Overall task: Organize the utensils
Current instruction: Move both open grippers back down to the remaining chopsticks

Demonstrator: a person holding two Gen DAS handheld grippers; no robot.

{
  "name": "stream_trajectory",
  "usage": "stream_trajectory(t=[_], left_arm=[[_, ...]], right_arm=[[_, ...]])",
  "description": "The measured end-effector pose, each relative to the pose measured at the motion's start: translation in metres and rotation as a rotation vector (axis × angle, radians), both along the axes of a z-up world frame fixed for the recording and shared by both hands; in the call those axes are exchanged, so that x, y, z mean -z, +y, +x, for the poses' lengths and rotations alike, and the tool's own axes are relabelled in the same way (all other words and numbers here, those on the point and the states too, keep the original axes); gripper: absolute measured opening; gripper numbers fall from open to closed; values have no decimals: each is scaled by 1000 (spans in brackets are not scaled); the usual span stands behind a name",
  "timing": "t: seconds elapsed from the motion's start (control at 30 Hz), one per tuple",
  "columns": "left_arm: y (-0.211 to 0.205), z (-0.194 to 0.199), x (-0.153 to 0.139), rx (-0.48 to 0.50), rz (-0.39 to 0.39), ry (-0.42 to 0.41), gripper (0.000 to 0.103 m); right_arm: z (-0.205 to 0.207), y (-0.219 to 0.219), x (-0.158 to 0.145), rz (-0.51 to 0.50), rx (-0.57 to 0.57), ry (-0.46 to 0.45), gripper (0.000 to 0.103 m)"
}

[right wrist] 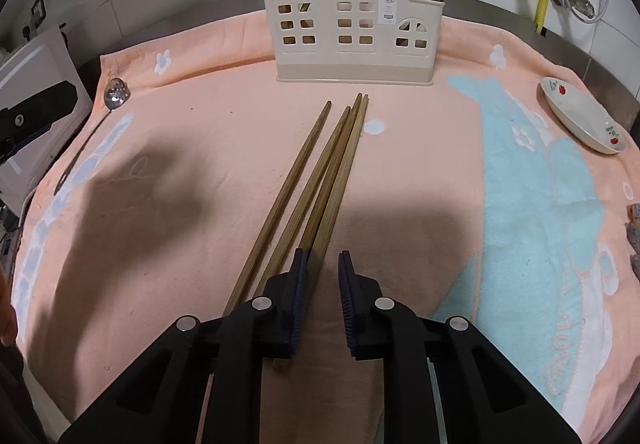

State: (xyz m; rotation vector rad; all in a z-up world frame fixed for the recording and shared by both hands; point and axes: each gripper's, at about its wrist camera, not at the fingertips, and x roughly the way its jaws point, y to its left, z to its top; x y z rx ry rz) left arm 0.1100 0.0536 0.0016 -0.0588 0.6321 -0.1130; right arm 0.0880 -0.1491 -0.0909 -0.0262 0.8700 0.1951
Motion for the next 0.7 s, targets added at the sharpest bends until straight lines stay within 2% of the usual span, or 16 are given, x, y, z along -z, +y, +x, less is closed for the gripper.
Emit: stream_trajectory(t=[0.2, 0.47, 0.53, 0.6, 0.7], left_arm=[[2, -2, 4, 3, -13, 4, 98], [1, -5, 9, 2, -18, 15, 98], [0, -4, 10, 2, -19, 21, 98], [-1, -6, 10, 5, -17, 21, 98], [-2, -7, 11, 2, -10, 24, 98]], right_arm=[[2, 9, 0, -56, 7, -13, 10], [10, 9, 1, -62, 15, -10, 10], [15, 13, 5, -63, 13, 16, 10], [14, 15, 6, -83, 14, -5, 10], [13, 9, 6, -47, 19, -1, 9]])
